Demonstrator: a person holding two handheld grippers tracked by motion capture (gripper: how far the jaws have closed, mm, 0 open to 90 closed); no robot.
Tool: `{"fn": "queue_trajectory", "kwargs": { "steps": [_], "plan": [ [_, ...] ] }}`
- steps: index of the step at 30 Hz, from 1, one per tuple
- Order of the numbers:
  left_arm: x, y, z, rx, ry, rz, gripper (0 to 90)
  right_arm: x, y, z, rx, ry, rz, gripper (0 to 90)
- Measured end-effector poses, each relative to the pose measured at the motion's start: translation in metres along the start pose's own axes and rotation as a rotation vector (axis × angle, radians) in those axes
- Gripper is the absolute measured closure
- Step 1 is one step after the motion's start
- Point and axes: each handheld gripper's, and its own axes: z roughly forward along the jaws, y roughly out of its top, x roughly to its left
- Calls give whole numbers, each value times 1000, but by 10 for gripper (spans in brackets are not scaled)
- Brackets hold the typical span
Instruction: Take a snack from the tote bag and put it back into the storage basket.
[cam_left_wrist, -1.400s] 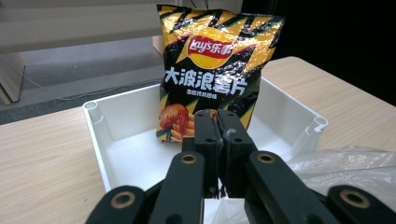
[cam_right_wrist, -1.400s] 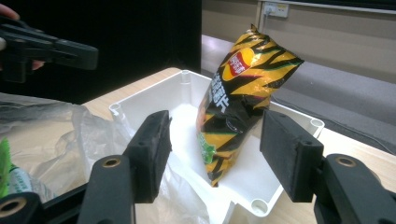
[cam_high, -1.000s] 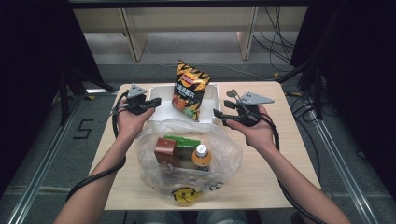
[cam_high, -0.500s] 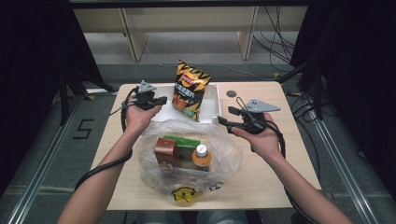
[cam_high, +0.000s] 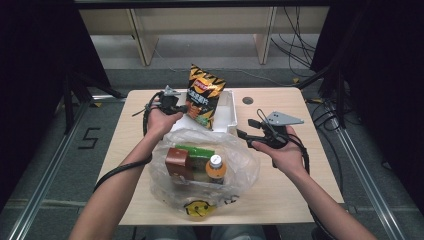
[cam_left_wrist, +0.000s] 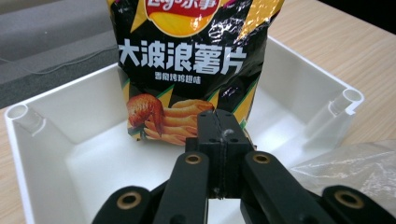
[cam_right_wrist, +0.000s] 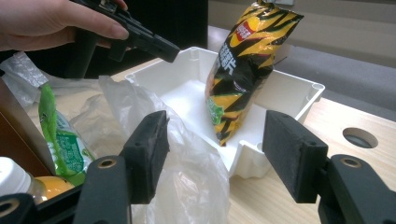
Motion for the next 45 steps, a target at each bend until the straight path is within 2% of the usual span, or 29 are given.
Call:
{"fn": "queue_trajectory", "kwargs": {
  "steps": [2,4,6,7,8,10,12,15,17,19,22,23,24,25,26,28,30,31,34,38,40,41,42,45],
  "plan": [
    [1,0,5,18,0,2,893,-1,0,-1,1,-3,-6,411],
    [3,0,8,58,0,30,893,-3,1,-3,18,6,-19,411],
    [4,1,12,85,-4,47,893,-4,1,-3,-9,-12,-16,411],
    [4,1,13,93,-4,50,894,-4,2,-4,-1,-9,-24,411],
    [3,1,16,95,-6,43,893,-4,2,-5,4,-1,-7,411],
    [2,2,19,109,-12,47,893,-5,3,-5,-11,-16,-16,411],
    [1,3,23,117,-13,46,893,-4,3,-5,5,-3,-4,411],
    [-1,5,29,125,-12,42,893,-5,2,-4,-6,5,-19,410],
    [-2,6,33,128,-13,39,893,-4,2,-5,8,0,-21,410],
    [-3,7,38,131,-13,36,894,-4,2,-4,-9,3,-25,411],
    [-5,8,42,136,-15,32,893,-3,2,-5,-3,-3,-11,410],
    [-6,8,47,140,-16,25,893,-4,3,-5,-2,1,-29,410],
    [-7,8,49,145,-18,22,893,-3,2,-5,-1,-2,-8,410],
    [-6,9,51,162,-21,39,893,-2,2,-5,-12,-11,-6,410],
    [-8,9,55,154,-22,22,893,-4,3,-6,2,-1,-12,410],
    [-7,10,58,181,-22,43,893,-3,4,-6,-4,-4,-5,410],
    [-9,10,63,187,-22,39,893,-4,4,-7,-8,5,-3,410],
    [-9,10,65,202,-21,52,893,-4,4,-7,-8,2,-7,410],
    [-10,10,70,219,-23,48,893,-7,4,-7,-16,0,-18,410],
    [-11,11,76,235,-20,43,893,-6,4,-7,-18,6,6,410],
    [-11,11,78,243,-19,43,893,-7,6,-8,-10,4,-11,410],
    [-11,11,79,243,-18,41,893,-6,6,-9,1,9,6,410],
    [-11,12,80,245,-15,39,893,-6,6,-8,-19,1,10,410],
    [-11,14,81,243,-14,41,893,-9,7,-9,-19,6,-12,410]
  ]
}}
